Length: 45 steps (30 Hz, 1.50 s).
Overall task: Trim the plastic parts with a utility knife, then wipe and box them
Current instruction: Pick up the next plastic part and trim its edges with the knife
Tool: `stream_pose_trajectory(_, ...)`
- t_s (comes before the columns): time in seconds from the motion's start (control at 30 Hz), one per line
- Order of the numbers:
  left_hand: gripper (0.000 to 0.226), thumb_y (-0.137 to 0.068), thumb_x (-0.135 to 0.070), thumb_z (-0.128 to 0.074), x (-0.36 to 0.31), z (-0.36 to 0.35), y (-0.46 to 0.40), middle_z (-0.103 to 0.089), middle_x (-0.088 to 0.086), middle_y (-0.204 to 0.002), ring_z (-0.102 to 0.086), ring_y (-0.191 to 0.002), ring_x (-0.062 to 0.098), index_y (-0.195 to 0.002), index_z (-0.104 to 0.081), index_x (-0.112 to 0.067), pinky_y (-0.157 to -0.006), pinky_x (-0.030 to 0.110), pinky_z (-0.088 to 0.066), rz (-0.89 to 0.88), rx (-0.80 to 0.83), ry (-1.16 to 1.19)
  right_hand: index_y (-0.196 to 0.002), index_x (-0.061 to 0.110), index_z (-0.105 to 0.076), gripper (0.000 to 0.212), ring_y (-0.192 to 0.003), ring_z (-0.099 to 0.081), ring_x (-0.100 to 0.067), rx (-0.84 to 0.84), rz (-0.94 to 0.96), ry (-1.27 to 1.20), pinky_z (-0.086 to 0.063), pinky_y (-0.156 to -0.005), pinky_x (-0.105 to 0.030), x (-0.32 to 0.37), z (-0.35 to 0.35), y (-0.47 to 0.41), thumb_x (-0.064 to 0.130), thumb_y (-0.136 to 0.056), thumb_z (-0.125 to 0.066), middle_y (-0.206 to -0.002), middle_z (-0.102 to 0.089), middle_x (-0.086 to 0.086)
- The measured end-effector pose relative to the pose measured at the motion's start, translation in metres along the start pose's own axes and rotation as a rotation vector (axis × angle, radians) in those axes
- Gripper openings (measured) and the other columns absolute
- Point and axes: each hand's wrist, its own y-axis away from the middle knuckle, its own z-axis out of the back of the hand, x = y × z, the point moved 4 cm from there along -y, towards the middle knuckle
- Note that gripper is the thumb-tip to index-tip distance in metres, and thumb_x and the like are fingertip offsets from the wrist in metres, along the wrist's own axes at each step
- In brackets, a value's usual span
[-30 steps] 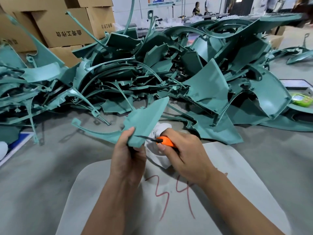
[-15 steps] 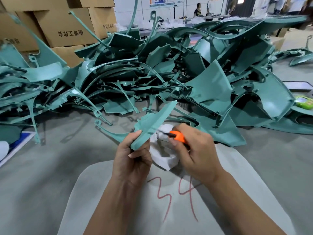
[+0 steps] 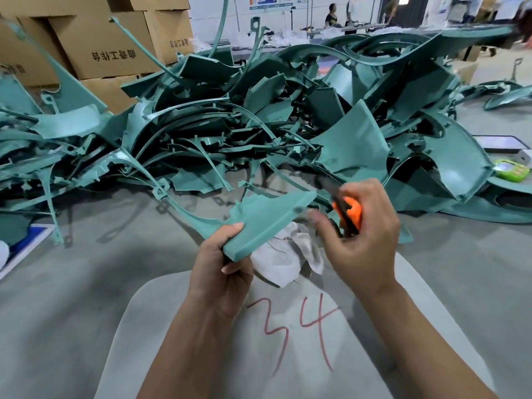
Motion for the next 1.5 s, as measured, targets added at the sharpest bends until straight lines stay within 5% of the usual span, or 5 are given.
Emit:
stream_pose_trajectory(0.3, 0.046, -0.091, -0.053, -0.068, -0.004, -0.014, 0.006, -0.07, 0.011, -0.117, -0.068, -0.083, 0.017, -0.102, -0.07, -0.009, -0.059, 0.022, -0.055, -0.291, 0.226, -0.302, -0.094, 0.002, -0.079, 0.006, -0.092, -0.067, -0.014, 0.003, 0.039, -0.062, -0.054, -0.08, -0.029, 0.0, -0.008, 0.006, 0.007, -0.091, -0.08, -0.099, -0.072, -0.003)
stream_pose_trajectory(0.7, 0.047, -0.094, -0.03, -0.067, 0.008, -0.011, -0.003, -0.07, 0.022, -0.123, -0.071, -0.107, 0.034, -0.131, -0.056, -0.003, -0.085, 0.036, -0.059, -0.459, 0.122, -0.523, -0.072, 0.025, -0.077, 0.027, -0.047, -0.068, -0.028, 0.308, -0.903, -0.796, -0.052, -0.043, -0.026, -0.003, -0.04, 0.025, 0.017, -0.098, -0.073, -0.057, -0.068, -0.01)
stream_pose_trajectory(1.03, 0.045, -0.108, -0.011, -0.046, -0.022, 0.012, -0.01, -0.07, -0.004, -0.132, -0.071, -0.115, 0.022, -0.15, -0.044, -0.026, -0.077, 0.049, -0.061, -0.517, -0.05, -0.39, -0.1, 0.0, -0.053, 0.062, -0.045, -0.053, -0.023, 0.354, -0.866, -0.797, -0.039, -0.041, -0.028, -0.014, -0.033, 0.022, 0.061, -0.102, -0.044, -0.074, -0.067, -0.012)
stream_pose_trajectory(1.27, 0.058, -0.107, -0.004, -0.041, -0.051, 0.033, -0.01, -0.066, -0.011, -0.137, -0.063, -0.128, 0.017, -0.156, -0.04, -0.035, -0.105, 0.041, -0.053, -0.711, -0.092, -0.514, -0.084, 0.019, -0.052, 0.034, -0.058, -0.05, -0.014, 0.419, -0.246, -0.125, -0.038, -0.053, -0.031, -0.015, -0.018, 0.012, 0.039, -0.11, -0.047, -0.067, -0.052, 0.008)
stream_pose_trajectory(1.5, 0.027, -0.1, -0.033, -0.057, -0.053, 0.034, -0.007, -0.072, -0.016, -0.093, -0.063, -0.078, 0.006, -0.123, -0.071, -0.036, -0.075, 0.023, -0.051, -0.909, -0.241, -0.876, -0.093, 0.015, -0.059, 0.047, -0.062, -0.055, -0.016, 0.534, -0.134, -0.247, -0.043, -0.055, -0.033, -0.005, -0.029, 0.016, 0.056, -0.107, -0.04, -0.07, -0.053, 0.008)
